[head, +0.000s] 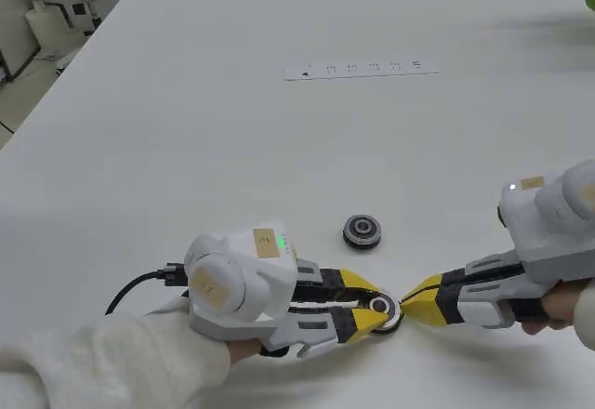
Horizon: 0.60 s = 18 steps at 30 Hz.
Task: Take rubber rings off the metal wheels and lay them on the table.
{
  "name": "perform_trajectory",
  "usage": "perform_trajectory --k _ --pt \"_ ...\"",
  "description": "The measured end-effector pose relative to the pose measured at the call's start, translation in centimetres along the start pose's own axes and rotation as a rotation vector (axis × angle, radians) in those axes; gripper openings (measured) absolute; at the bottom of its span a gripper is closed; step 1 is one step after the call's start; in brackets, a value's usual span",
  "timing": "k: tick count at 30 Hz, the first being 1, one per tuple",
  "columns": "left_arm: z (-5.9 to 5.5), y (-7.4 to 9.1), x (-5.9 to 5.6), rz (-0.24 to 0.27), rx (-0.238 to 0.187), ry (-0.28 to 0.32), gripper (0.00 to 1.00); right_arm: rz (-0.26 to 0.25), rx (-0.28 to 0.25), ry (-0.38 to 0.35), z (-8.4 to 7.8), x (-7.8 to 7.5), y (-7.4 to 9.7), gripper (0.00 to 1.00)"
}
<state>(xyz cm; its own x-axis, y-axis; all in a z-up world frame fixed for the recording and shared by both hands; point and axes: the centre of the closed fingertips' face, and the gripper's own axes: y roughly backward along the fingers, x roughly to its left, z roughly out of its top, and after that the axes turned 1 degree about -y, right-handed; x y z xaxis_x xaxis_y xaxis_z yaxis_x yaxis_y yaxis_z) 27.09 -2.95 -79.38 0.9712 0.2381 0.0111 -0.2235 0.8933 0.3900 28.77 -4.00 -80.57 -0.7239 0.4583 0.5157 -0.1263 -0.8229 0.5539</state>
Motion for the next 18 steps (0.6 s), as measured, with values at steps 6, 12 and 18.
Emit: perform_trajectory --k 6,12,18 --pt "-0.07 -0.02 -0.02 -0.009 -0.008 -0.004 0.14 0.047 -0.016 -0.119 -0.22 0.36 0.18 0.0" --pt "-0.07 -0.04 0.02 -0.032 -0.025 -0.014 0.14 0.073 -0.008 -0.126 -0.58 0.61 -0.02 0.0" --pt "-0.03 -0.06 0.0 -0.041 -0.024 -0.029 0.14 0.096 -0.014 -0.156 -0.08 0.91 0.16 0.0"
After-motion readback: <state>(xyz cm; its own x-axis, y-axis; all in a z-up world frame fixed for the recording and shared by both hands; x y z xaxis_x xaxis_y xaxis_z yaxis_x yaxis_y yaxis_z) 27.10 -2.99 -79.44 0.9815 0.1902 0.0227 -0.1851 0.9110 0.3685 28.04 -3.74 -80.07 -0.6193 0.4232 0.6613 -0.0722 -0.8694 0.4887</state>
